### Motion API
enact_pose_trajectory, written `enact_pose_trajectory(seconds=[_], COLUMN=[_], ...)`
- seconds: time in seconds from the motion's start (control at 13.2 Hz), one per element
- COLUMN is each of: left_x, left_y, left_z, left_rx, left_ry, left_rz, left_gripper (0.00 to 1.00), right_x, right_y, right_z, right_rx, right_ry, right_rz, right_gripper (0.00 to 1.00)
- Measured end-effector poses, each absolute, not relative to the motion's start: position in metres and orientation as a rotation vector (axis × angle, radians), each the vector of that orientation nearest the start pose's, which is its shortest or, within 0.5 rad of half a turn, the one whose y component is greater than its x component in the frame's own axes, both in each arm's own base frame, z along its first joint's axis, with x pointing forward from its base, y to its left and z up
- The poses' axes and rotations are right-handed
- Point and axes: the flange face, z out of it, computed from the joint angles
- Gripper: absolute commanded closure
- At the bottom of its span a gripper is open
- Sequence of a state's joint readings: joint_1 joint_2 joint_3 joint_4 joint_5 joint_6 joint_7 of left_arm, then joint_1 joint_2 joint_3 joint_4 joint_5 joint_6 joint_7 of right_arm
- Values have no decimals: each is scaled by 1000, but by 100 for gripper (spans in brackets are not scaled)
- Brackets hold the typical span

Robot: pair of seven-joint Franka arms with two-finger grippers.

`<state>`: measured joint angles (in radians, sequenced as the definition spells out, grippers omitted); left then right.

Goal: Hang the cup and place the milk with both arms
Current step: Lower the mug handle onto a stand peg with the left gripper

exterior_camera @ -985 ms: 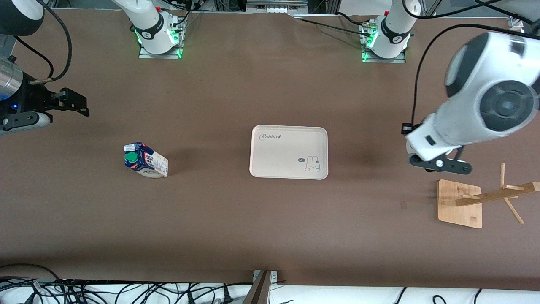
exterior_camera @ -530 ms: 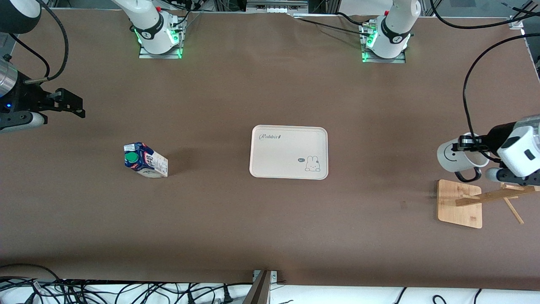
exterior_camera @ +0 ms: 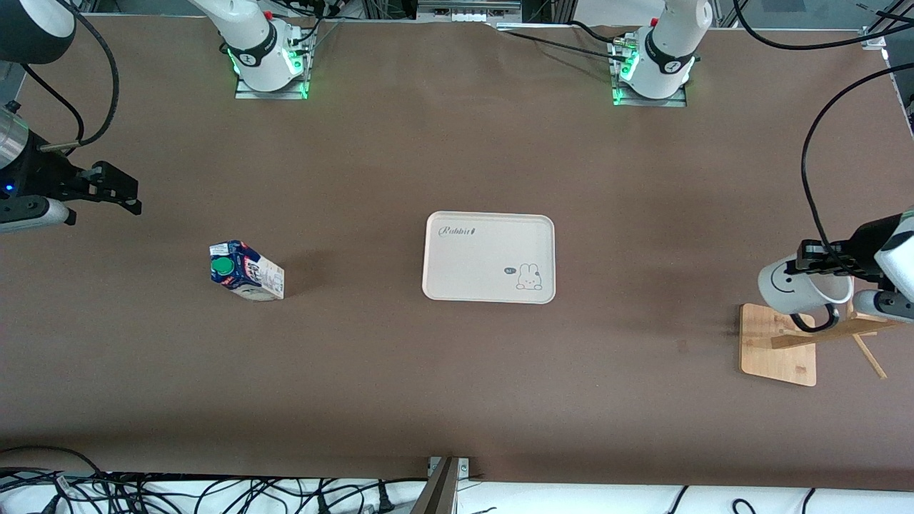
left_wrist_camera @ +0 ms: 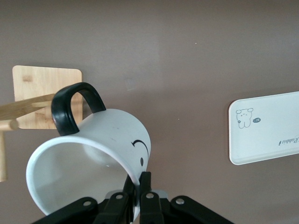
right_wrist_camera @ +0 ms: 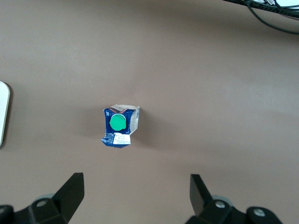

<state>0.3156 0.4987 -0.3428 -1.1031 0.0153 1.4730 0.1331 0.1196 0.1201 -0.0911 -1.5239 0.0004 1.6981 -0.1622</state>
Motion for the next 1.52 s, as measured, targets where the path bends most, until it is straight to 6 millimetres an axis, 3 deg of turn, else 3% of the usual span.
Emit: enact_pose_trajectory(seconds=[1.52], left_x=[676], left_y=[112], left_z=[523], left_rx=[-3269], left_ry=[277], left_rz=[162], left_gripper=[100], right_x=[603], right_y=[29], right_z=[591], right_rx=[-3137], right_ry=[-321], right_rz=[-96], right_gripper=[0])
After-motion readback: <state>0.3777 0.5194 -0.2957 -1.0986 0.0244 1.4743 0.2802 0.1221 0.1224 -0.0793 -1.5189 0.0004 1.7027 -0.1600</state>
